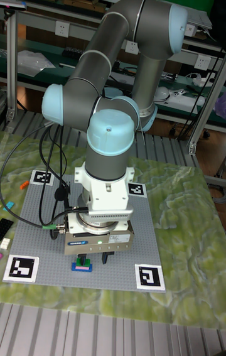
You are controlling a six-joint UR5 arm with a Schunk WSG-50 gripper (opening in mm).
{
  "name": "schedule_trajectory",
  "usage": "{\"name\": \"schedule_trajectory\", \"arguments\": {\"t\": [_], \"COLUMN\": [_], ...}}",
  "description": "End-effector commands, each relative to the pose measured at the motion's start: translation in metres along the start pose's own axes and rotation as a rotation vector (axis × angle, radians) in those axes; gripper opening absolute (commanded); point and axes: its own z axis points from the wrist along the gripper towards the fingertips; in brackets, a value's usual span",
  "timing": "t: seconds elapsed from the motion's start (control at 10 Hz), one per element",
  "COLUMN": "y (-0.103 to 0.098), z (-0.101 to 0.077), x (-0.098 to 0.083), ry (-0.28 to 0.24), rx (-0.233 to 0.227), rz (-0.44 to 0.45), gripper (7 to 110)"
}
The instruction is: Stack small Lego blocks one on top of the other
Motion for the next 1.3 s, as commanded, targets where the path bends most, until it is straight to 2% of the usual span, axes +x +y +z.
{"name": "schedule_trajectory", "arguments": {"t": [0.0, 0.2, 1.2], "y": [0.0017, 0.0016, 0.0047], "z": [-0.0028, -0.0039, 0.0013], "x": [-0.0008, -0.0002, -0.0011], "ry": [-0.006, -0.005, -0.003], "rx": [-0.004, 0.005, -0.008], "rz": [0.006, 0.003, 0.011], "gripper": [44, 44, 44]}}
